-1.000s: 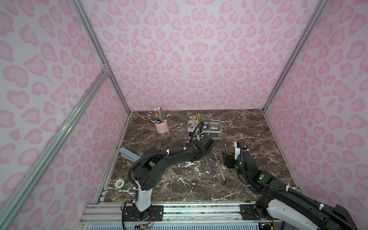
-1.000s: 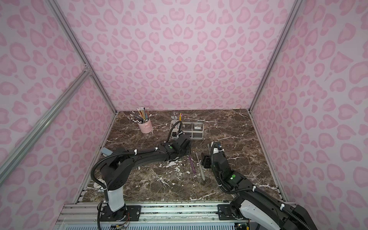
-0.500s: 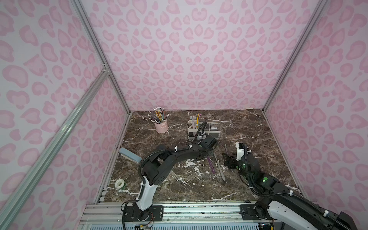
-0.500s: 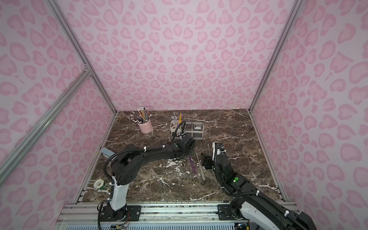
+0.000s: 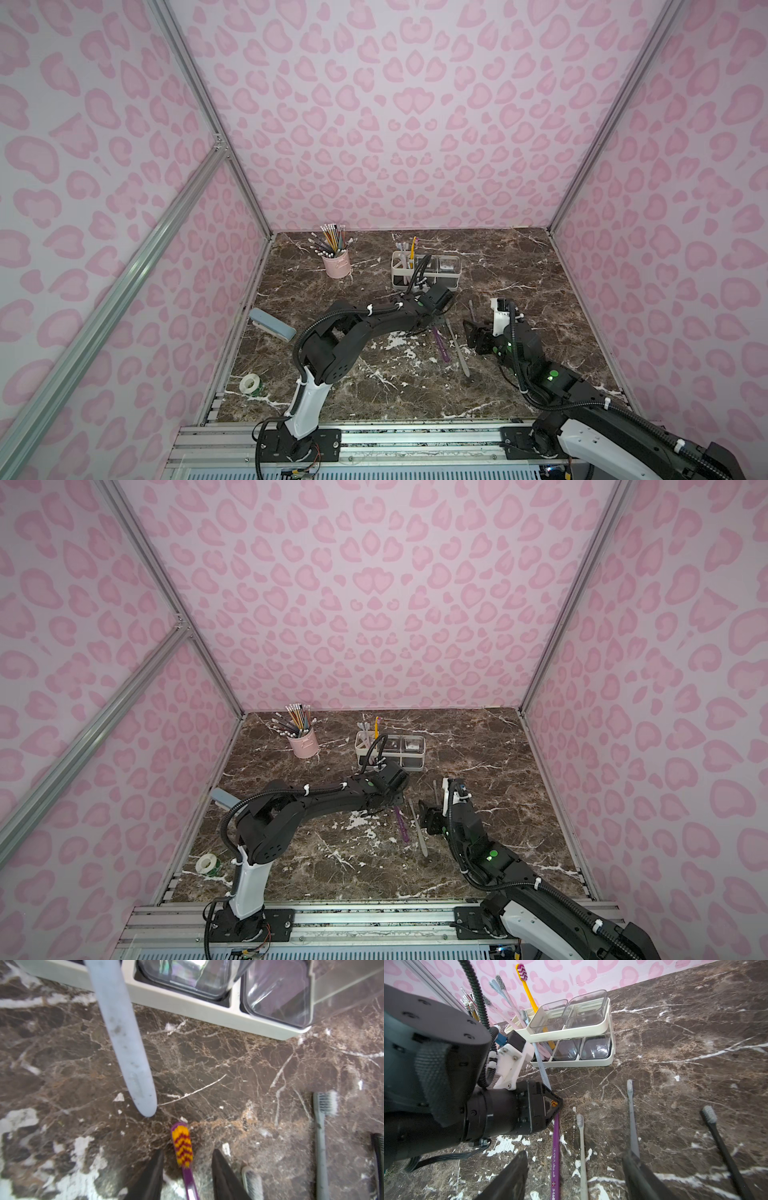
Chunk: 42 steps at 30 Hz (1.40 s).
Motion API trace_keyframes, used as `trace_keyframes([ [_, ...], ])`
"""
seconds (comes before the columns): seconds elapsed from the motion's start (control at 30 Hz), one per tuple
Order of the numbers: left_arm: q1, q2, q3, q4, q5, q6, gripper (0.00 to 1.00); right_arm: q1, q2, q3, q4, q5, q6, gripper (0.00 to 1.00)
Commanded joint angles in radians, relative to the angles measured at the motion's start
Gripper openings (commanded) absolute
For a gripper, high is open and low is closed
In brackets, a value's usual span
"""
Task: Place the toothbrush into the toothbrush holder
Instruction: Pick up the toothbrush from the center of the board.
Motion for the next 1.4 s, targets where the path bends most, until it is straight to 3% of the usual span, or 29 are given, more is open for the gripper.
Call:
trace_keyframes([
  [0.0, 0.0, 0.011, 0.019, -0.01, -0.028, -0.01, 0.38, 0.0, 0.001, 0.002, 0.024, -0.013, -0.001, 0.74],
  [0.23, 0.006, 0.023, 0.024, -0.013, -0.034, 0.0, 0.2, 0.001, 0.001, -0.003, 0.022, -0.027, 0.008, 0.75],
  [0.77, 0.019, 0.046, 0.037, -0.024, -0.035, 0.02, 0.15, -0.001, 0.015, -0.004, 0.04, -0.077, 0.014, 0.76],
  [1.23, 0.015, -0.017, 0.024, -0.012, -0.019, 0.035, 0.09, 0.0, 0.047, 0.005, 0.057, -0.1, 0.014, 0.76],
  [1.3, 0.009, -0.029, 0.021, -0.001, -0.021, 0.041, 0.02, 0.0, 0.049, 0.003, 0.061, -0.102, 0.019, 0.76],
  [1.33, 0.006, -0.032, 0.023, -0.002, -0.026, 0.043, 0.03, 0.0, 0.05, 0.005, 0.064, -0.104, 0.02, 0.76],
  [1.37, 0.006, -0.03, 0.029, -0.004, -0.027, 0.046, 0.1, 0.0, 0.05, 0.002, 0.067, -0.109, 0.019, 0.76],
])
